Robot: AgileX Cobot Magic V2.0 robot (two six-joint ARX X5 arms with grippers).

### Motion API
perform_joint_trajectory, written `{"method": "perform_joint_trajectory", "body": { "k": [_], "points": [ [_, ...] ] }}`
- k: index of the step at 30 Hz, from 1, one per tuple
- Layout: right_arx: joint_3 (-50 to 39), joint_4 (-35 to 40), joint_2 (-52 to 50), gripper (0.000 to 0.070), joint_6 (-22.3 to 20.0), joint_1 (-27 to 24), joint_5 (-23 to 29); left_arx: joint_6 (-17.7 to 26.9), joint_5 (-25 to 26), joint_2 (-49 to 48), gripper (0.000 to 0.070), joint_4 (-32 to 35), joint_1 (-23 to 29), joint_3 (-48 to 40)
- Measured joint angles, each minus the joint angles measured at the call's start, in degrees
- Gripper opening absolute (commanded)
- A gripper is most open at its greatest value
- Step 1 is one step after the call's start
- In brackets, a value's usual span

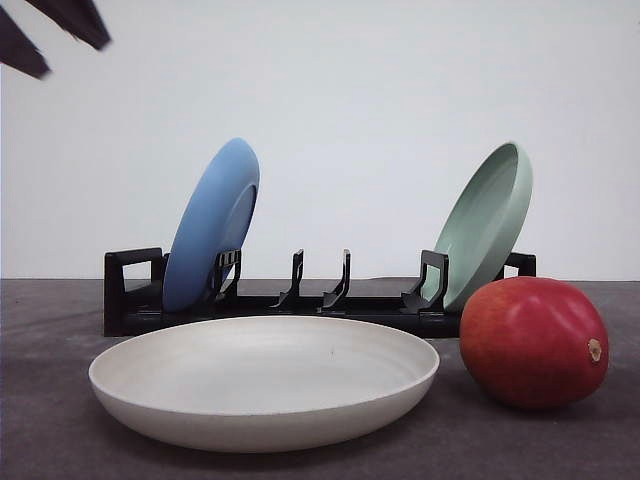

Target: Place pomegranate in white plate

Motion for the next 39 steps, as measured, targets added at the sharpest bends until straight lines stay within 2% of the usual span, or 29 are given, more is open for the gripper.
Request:
{"method": "perform_joint_trajectory", "body": {
  "k": [6, 12, 16, 22, 25, 30, 36, 39],
  "points": [
    [0.0, 0.0, 0.0, 0.0355, 0.0, 0.0, -0.1, -0.8, -0.2, -3.0, 0.047, 4.7, 9.1, -3.4],
    [0.0, -0.5, 0.1, 0.0362, 2.4, 0.0, -1.1, -2.5, -0.2, -4.2, 0.0471, 6.5, 13.4, -9.2],
    [0.0, -1.6, 2.2, 0.0405, 5.2, 0.0, -4.9, -4.1, -0.2, -4.2, 0.0471, 6.9, 13.6, -10.0],
    [0.9, -4.9, 12.0, 0.0425, 11.4, 1.3, -4.5, -6.3, -0.2, -4.2, 0.0471, 9.3, 13.6, -10.0],
    [2.0, -5.1, 17.8, 0.0501, 13.3, 2.3, -4.5, -6.7, -0.2, -4.2, 0.047, 9.2, 13.6, -10.0],
    [4.5, -4.7, 26.7, 0.0536, 14.4, 4.2, -4.5, -6.8, -0.2, -4.2, 0.047, 9.2, 13.6, -10.0],
    [5.4, -0.6, 36.0, 0.0626, 14.6, 6.7, -3.4, -6.8, -0.2, -4.2, 0.047, 9.2, 13.6, -10.0],
    [5.5, 1.5, 39.7, 0.0628, 14.6, 7.8, -2.4, -6.8, -0.2, -4.2, 0.0471, 9.2, 13.6, -10.0]
  ]
}}
